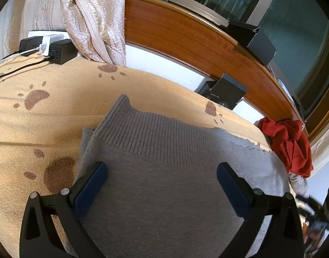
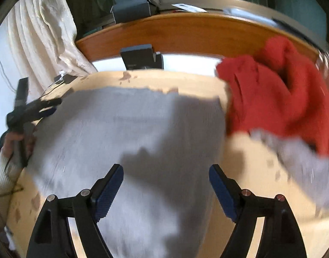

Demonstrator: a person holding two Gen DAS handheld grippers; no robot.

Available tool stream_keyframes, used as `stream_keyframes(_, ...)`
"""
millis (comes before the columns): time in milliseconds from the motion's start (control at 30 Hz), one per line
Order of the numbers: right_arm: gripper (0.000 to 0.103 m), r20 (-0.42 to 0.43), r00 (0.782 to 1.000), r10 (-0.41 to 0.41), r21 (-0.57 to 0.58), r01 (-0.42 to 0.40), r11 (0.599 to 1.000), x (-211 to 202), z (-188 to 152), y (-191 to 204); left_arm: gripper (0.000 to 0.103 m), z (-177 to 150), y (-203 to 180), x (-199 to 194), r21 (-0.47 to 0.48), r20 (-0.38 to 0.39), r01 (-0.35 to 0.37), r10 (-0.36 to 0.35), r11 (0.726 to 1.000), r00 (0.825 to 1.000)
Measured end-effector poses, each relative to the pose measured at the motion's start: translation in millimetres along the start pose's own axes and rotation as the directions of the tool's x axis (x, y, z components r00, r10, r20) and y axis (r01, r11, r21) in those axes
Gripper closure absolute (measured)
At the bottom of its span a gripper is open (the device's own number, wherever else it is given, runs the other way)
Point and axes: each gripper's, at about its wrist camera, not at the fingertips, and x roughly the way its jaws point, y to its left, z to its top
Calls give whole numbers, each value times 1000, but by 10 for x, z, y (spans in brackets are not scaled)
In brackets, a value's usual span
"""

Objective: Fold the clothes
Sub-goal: 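Set the red sweater onto the grey cloth by the headboard, open right gripper, then reach the right gripper to the light grey fleece and grasp its edge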

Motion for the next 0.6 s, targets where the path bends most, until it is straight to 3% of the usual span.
stream_keyframes(167, 20, -13, 1000, 21, 87, -20, 996, -326, -509, -203, 0, -2, -4, 2, 0, 0, 0, 0, 1000, 1000)
stream_keyframes(300, 24, -37, 999, 8, 72, -5, 997, -442, -807, -189, 0, -1, -4, 0, 1, 0, 1, -1, 1000, 1000)
stream_keyframes(433, 58, -43, 999, 27, 62, -24, 998, -366, -886, -96, 0, -2, -22, 1, 11, -6, -6, 6, 1000, 1000)
stream_keyframes(567, 71, -47, 999, 11, 43, -9, 999, -332, -875, -28, 0, -11, -34, -1, 20, -8, -11, 12, 1000, 1000)
stream_keyframes(600, 79, -48, 999, 0, 36, 1, 999, -333, -861, -15, 0, -11, -26, -4, 18, -7, -7, 7, 1000, 1000)
